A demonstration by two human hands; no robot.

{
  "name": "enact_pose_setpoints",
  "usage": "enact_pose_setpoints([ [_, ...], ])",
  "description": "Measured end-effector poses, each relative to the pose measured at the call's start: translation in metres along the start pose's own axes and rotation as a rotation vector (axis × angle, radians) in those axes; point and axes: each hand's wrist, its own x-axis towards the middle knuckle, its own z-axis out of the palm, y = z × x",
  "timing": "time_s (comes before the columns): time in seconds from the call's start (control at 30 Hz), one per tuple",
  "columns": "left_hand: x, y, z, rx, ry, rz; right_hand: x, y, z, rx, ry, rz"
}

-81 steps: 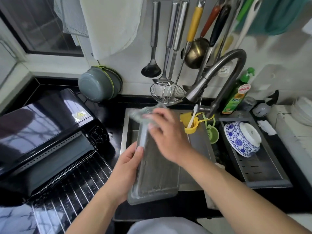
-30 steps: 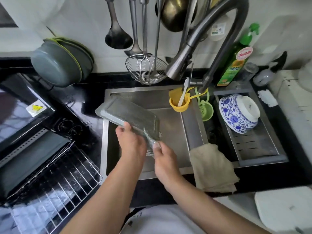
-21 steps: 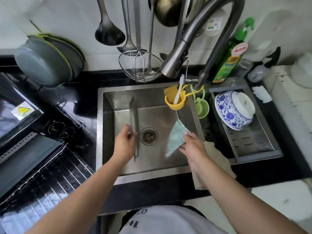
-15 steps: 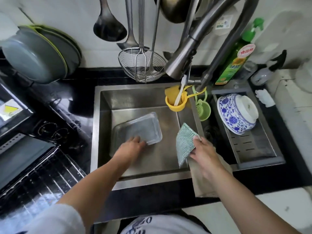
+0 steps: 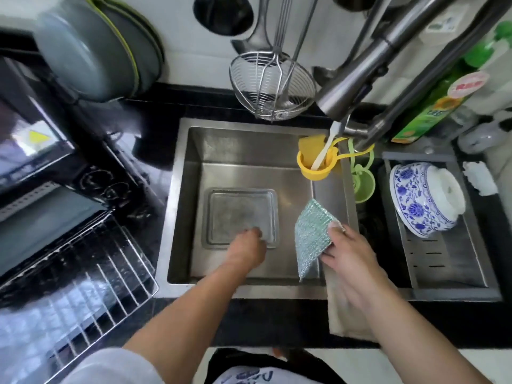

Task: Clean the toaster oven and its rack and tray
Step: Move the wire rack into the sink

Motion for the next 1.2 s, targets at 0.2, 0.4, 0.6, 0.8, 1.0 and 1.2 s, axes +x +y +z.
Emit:
enact_pose_setpoints([
  [0.2,-0.151,0.01,-0.024,-1.614,0.037,-0.204,-0.038,-0.006,0.045,0.036,-0.317,-0.017],
  [0.4,-0.282,-0.042,-0.018,-1.968,0.605,-0.25,-0.111,0.045,0.099,-0.243,-0.829,0.048],
  [0.6,-0.382,-0.141,0.009,-2.134,0.999,-0.35,-0.144,0.095,0.136,-0.478,-0.874,0.155],
  [0.8,-0.409,-0.252,0.013,-2.367,1.196,-0.241,-0.146,0.119,0.189,-0.405,-0.687,0.275],
  [1.0,-0.38,-0.338,-0.051,-2.196,1.165,-0.225,-0.144,0.126,0.209,-0.307,-0.513,0.332],
  [1.2,-0.34,-0.396,-0.057,-1.323,0.729,-0.844,-0.129,0.112,0.222,-0.212,-0.412,0.264],
])
